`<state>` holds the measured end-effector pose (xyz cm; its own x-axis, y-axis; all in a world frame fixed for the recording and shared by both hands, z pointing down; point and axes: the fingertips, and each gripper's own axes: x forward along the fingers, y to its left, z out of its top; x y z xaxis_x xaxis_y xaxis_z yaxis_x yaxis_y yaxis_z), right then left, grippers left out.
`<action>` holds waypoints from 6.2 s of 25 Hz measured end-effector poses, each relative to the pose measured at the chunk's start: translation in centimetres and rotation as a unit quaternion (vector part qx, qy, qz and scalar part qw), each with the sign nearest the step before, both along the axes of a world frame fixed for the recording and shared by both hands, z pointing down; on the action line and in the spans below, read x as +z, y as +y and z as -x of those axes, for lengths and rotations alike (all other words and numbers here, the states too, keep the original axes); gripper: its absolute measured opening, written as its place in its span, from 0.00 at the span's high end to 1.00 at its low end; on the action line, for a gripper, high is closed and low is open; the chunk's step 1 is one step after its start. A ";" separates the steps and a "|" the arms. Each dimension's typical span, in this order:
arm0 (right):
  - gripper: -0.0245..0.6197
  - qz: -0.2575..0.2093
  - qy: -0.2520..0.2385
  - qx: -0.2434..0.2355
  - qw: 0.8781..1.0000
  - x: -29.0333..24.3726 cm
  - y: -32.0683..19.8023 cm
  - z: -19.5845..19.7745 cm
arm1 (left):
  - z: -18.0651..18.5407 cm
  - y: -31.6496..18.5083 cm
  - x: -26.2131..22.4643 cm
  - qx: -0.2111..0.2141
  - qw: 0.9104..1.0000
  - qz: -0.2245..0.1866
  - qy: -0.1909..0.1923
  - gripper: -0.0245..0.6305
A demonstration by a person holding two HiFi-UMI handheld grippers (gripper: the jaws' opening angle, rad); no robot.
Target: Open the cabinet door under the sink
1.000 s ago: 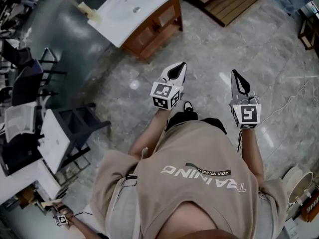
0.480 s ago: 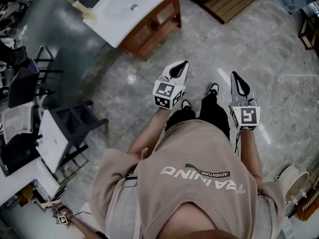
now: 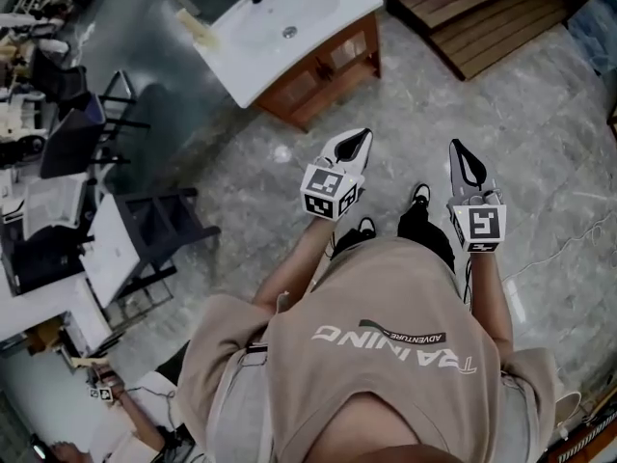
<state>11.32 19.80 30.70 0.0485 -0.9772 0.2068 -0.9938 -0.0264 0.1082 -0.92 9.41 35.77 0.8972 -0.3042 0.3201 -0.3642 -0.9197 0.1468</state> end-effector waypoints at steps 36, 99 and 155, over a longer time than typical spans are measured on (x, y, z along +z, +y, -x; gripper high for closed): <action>0.96 0.005 0.006 -0.189 0.982 1.9 -15.0 -11.9 | -7.5 -10.4 0.3 -0.211 0.977 0.023 -0.002 0.94; 0.96 0.086 0.001 -0.403 0.911 4.8 -34.2 -2.9 | 1.3 -25.4 0.0 -0.371 0.925 0.084 -0.014 0.94; 0.96 0.150 -0.051 -0.368 0.916 31.1 -40.7 1.7 | 2.3 -31.9 35.3 -0.489 0.609 0.376 0.499 0.94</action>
<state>9.66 -20.86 61.81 -0.6348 -0.6361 0.4386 -0.7364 0.6699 -0.0943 -3.27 -22.45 71.09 0.2674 -0.9529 0.1429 -0.0685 0.1292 0.9893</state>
